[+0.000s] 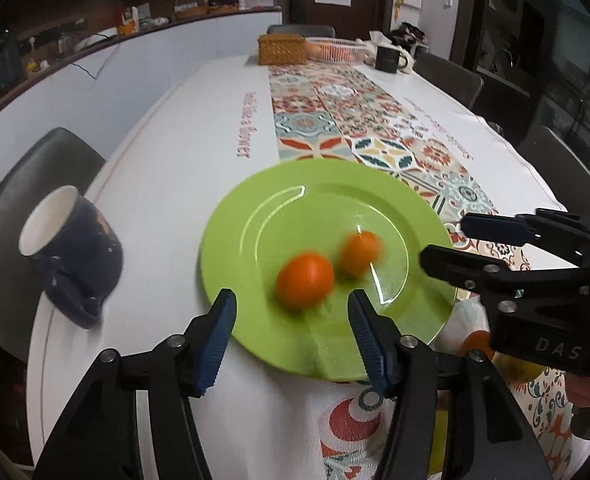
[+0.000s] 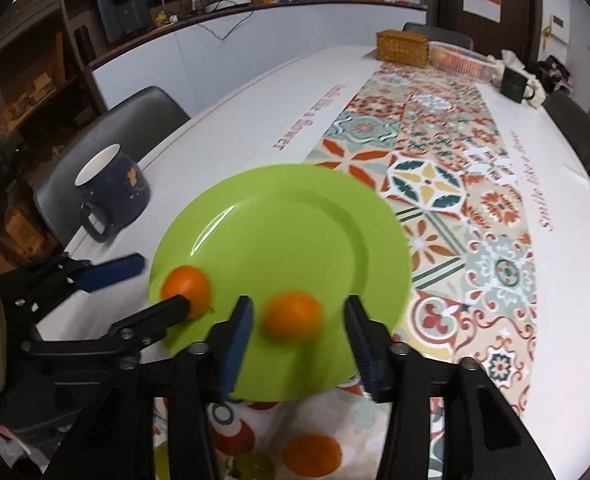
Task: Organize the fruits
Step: 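Carry both oranges onto the green plate and open both tools, then withdraw both open tools from the plate back toward the fruit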
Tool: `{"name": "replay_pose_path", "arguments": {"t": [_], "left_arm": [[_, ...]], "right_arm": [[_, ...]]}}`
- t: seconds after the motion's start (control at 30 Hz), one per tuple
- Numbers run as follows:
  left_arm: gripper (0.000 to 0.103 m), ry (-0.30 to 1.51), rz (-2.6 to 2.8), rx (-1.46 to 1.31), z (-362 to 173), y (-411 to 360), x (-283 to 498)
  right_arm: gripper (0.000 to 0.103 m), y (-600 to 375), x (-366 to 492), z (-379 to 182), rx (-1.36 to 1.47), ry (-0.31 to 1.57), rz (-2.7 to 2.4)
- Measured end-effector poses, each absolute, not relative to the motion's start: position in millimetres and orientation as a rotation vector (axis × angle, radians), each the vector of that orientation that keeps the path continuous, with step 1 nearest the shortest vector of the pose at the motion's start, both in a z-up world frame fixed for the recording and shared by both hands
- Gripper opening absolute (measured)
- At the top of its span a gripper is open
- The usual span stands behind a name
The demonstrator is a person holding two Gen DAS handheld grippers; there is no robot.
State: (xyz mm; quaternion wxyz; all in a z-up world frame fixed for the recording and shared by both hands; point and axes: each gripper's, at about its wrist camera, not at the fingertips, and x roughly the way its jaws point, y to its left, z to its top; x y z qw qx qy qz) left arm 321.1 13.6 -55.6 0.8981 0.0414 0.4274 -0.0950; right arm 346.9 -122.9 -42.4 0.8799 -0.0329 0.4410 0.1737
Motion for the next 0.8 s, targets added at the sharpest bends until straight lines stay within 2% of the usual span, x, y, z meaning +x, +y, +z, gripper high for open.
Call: {"name": "replay_pose_path", "arguments": {"t": [0.17, 0.3, 0.47, 0.8], "left_arm": [[0.066, 0.837, -0.162, 0.104, -39, 12, 299], [0.071, 0.78, -0.139, 0.126, -21, 6, 270], [0.076, 0.751, -0.131, 0.115, -5, 0, 243], [0.078, 0.7, -0.124, 0.077, 21, -18, 192]], "right_arm": [[0.054, -134, 324, -24, -0.083, 0.843, 0.337], [0.061, -142, 300, -10, -0.089, 0.788, 0.331], [0.061, -154, 268, 5, -0.075, 0.739, 0.328], [0.063, -181, 217, 21, -0.056, 0.691, 0.31]]}}
